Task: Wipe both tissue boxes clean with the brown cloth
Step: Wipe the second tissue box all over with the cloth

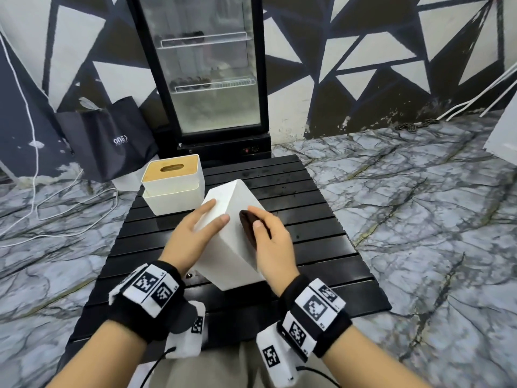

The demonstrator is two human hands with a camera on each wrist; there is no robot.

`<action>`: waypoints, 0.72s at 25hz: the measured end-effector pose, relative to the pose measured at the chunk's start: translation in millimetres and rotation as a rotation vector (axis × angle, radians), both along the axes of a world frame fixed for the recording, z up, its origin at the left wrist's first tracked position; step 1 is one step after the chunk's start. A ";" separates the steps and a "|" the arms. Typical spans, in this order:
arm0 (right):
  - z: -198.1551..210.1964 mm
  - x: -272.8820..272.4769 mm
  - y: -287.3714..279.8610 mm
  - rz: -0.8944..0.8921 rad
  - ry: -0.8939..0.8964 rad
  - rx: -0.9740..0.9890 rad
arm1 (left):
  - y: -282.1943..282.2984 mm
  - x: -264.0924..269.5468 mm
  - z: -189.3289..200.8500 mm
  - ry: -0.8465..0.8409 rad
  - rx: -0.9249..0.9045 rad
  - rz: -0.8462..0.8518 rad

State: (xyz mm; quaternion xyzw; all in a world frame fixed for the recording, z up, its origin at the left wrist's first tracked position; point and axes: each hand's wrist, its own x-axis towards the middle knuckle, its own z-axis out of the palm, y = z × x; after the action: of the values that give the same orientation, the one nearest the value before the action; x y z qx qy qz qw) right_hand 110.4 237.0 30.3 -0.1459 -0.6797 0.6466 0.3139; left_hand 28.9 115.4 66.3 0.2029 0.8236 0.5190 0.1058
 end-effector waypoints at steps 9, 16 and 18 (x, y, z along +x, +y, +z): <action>-7.5 -36.3 -16.7 0.092 -0.025 0.275 | -7.0 -12.3 -13.0 -0.071 0.109 -0.020; -17.0 -33.0 -19.7 0.125 -0.120 0.319 | -12.6 -14.5 -15.6 -0.107 0.143 0.012; -8.8 -37.0 -22.0 0.133 -0.080 0.333 | -11.2 -13.4 -14.7 -0.093 0.129 0.000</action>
State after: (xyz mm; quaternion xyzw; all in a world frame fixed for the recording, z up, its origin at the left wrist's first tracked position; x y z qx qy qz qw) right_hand 73.4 214.9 21.5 -0.0719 -0.7975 0.5381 0.2630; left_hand 15.5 104.2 51.6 0.1850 0.7826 0.5799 0.1304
